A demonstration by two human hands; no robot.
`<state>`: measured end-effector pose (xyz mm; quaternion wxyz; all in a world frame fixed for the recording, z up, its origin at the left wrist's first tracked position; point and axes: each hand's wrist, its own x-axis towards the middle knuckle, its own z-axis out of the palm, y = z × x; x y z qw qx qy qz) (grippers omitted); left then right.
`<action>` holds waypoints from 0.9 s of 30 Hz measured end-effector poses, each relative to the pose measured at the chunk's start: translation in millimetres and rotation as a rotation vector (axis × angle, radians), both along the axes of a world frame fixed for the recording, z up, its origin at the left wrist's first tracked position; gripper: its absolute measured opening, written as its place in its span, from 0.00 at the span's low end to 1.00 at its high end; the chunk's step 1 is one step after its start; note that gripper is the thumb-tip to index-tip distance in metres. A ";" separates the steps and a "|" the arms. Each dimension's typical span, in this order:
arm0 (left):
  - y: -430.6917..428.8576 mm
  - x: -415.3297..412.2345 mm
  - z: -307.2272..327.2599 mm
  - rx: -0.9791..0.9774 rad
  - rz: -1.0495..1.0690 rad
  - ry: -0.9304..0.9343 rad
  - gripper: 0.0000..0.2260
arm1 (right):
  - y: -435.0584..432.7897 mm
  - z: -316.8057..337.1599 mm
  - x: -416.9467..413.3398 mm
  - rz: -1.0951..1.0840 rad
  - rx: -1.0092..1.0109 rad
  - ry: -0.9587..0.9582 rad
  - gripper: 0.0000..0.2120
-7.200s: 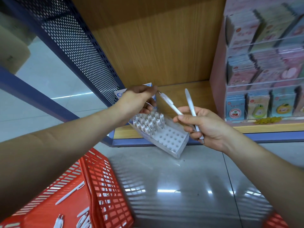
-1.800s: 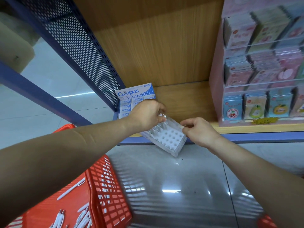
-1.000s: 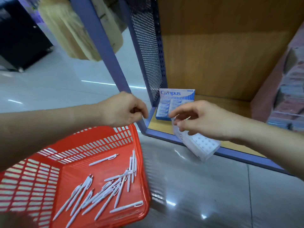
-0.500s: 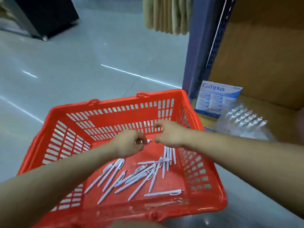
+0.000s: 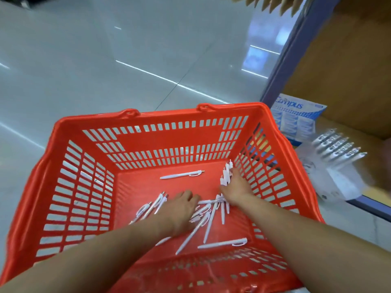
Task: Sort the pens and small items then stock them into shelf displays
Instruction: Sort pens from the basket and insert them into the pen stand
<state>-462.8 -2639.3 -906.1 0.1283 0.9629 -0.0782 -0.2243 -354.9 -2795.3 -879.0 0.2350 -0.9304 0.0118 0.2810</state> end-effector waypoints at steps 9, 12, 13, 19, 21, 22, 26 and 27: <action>16.6 1.0 3.6 0.141 0.104 0.065 0.22 | 12.9 -17.8 -0.5 0.087 -0.144 -0.062 0.27; 17.6 0.6 1.2 0.179 0.115 0.065 0.19 | 13.1 -22.9 -0.2 0.111 -0.119 -0.055 0.23; 18.7 0.8 1.2 0.182 0.121 0.056 0.18 | 12.6 -23.3 -0.5 0.122 -0.122 -0.054 0.23; 38.6 13.3 8.8 0.155 0.190 0.047 0.10 | 11.8 -24.0 -1.2 0.147 -0.140 -0.053 0.24; 47.6 16.3 8.8 0.148 0.199 0.062 0.09 | 13.7 -23.5 0.2 0.144 -0.148 -0.045 0.23; 51.8 17.1 8.8 0.139 0.209 0.070 0.09 | 14.9 -23.4 1.0 0.139 -0.152 -0.041 0.23; 62.0 18.0 12.1 0.084 0.209 0.085 0.09 | 22.5 -20.2 2.0 0.199 -0.205 0.023 0.14; 62.9 18.0 13.8 0.060 0.220 0.098 0.09 | 24.7 -19.5 1.7 0.214 -0.217 0.042 0.13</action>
